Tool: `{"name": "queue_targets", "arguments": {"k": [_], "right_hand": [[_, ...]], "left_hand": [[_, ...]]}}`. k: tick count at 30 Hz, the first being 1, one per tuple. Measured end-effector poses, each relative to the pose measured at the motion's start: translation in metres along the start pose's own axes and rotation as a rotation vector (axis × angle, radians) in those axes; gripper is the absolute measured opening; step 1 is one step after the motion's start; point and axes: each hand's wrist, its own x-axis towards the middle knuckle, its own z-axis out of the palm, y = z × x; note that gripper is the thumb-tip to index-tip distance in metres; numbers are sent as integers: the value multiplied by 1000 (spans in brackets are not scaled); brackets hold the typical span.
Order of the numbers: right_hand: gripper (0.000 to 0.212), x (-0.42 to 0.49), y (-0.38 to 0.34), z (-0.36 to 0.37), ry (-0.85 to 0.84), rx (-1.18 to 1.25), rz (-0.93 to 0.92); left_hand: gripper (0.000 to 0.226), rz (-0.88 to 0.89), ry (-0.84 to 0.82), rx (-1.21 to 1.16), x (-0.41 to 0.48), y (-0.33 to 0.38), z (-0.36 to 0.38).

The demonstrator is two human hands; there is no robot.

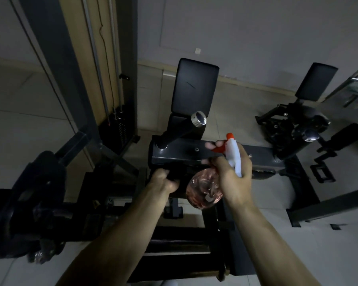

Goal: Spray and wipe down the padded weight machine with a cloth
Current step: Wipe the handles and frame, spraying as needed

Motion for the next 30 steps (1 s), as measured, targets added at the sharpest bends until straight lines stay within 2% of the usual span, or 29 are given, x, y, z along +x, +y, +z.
{"name": "queue_targets", "arguments": {"k": [3, 6, 8, 10, 13, 15, 17, 19, 26, 30], "right_hand": [[28, -1, 6, 9, -56, 2, 20], [35, -5, 13, 10, -84, -6, 19], [38, -5, 16, 9, -89, -30, 25], [38, -6, 18, 7, -95, -35, 32], [37, -6, 16, 6, -102, -54, 26], [37, -6, 16, 8, -102, -54, 30], [36, -6, 14, 15, -111, -25, 39], [35, -7, 16, 23, -130, -12, 59], [35, -7, 24, 35, -185, -42, 88], [30, -8, 26, 29, -132, -29, 90]], "left_hand": [[27, 117, 56, -121, 14, 38, -28], [27, 240, 67, -48, 22, 46, -36], [24, 207, 26, -6, 34, 23, -23], [35, 123, -64, 79, 32, -8, -5], [35, 60, -183, 59, 19, -24, 12], [28, 39, -98, 124, 10, -10, 7], [24, 47, 34, 91, 12, 15, -6], [22, 168, 127, 65, 17, 34, -22], [26, 297, 44, 87, 10, 34, -23], [30, 379, 61, 207, 16, 62, -7]]}}
